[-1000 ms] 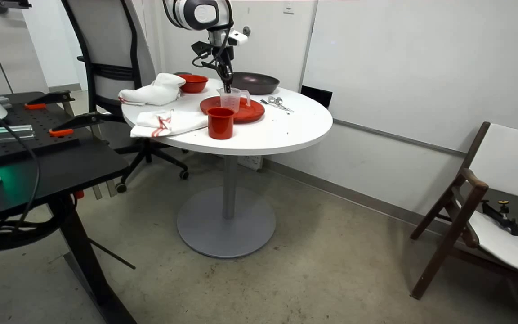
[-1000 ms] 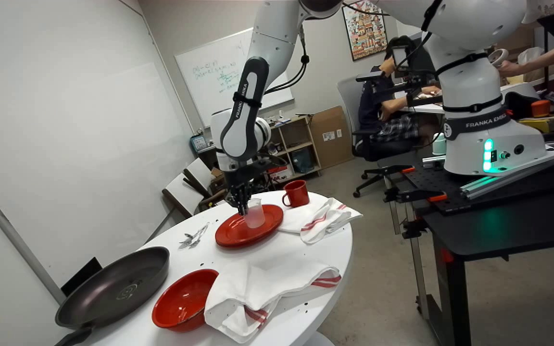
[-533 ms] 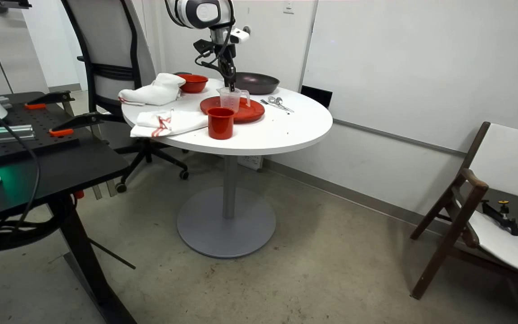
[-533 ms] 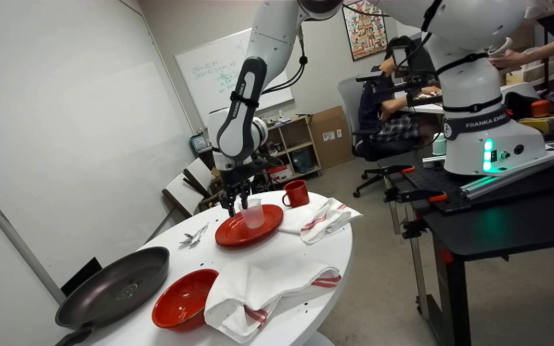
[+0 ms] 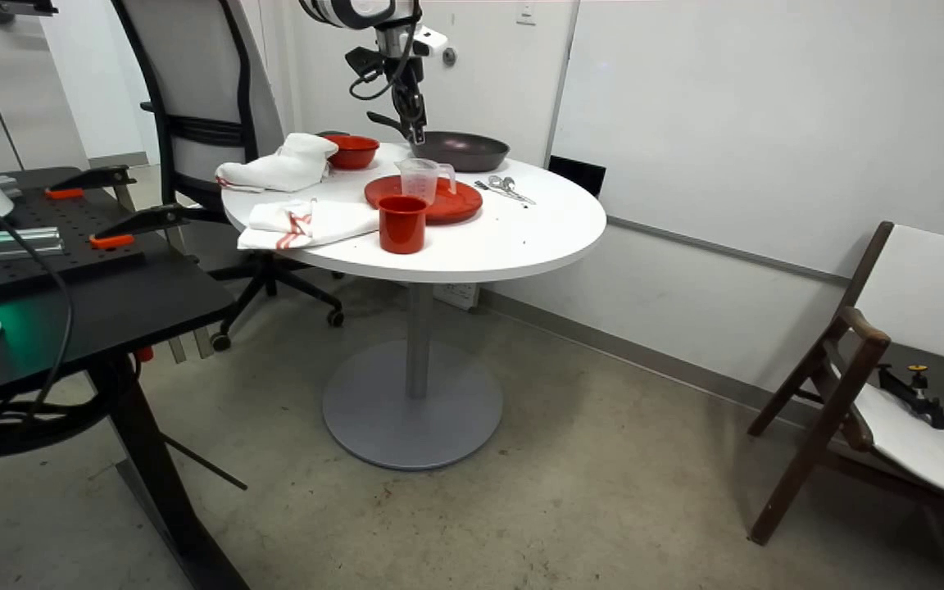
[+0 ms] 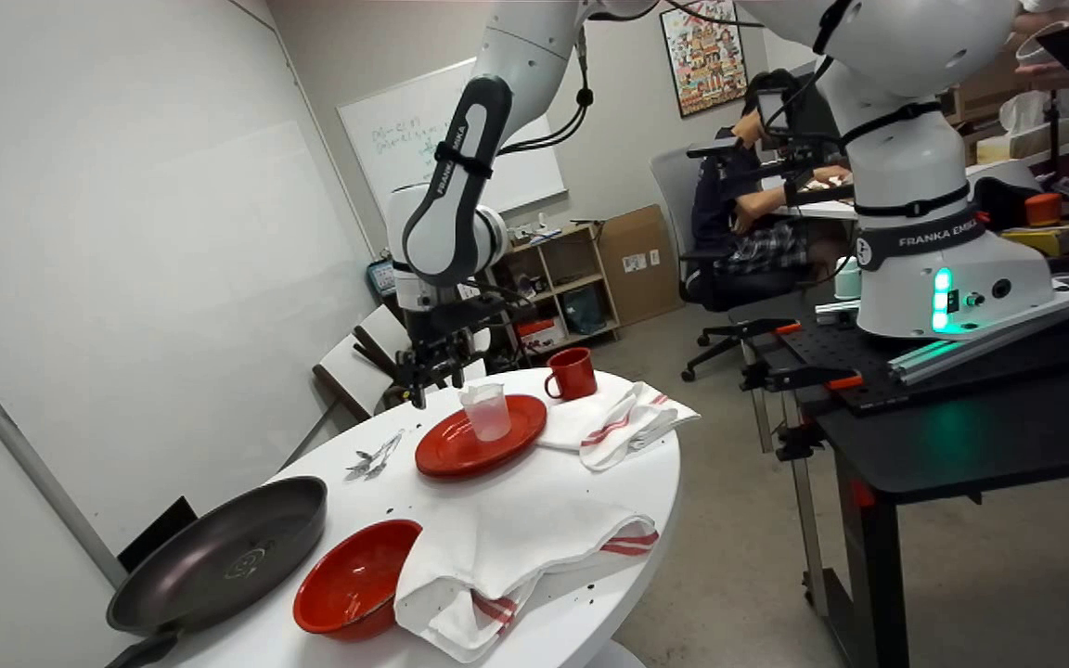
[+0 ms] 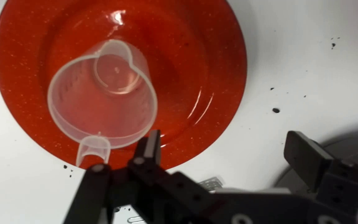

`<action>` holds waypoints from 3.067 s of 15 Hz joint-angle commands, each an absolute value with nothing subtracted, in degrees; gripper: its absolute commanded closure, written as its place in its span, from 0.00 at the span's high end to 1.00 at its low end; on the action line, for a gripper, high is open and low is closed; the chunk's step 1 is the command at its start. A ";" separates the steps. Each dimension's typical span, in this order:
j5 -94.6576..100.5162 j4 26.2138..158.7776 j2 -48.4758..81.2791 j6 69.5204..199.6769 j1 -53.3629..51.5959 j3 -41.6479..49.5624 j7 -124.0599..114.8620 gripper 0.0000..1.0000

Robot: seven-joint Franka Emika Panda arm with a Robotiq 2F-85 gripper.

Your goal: Put the jar on the plate

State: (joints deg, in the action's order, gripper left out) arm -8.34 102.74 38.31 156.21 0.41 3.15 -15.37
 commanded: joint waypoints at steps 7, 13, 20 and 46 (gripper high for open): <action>-19.76 132.28 15.08 161.05 4.36 -9.14 -4.13 1.00; -33.18 145.20 3.72 159.80 5.54 -11.65 7.17 1.00; -39.99 154.16 -4.75 159.04 6.57 -10.07 10.78 1.00; -25.38 132.81 23.84 155.71 8.47 -1.83 -6.33 1.00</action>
State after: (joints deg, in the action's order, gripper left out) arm -25.93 136.39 22.93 159.21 6.86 0.16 -9.50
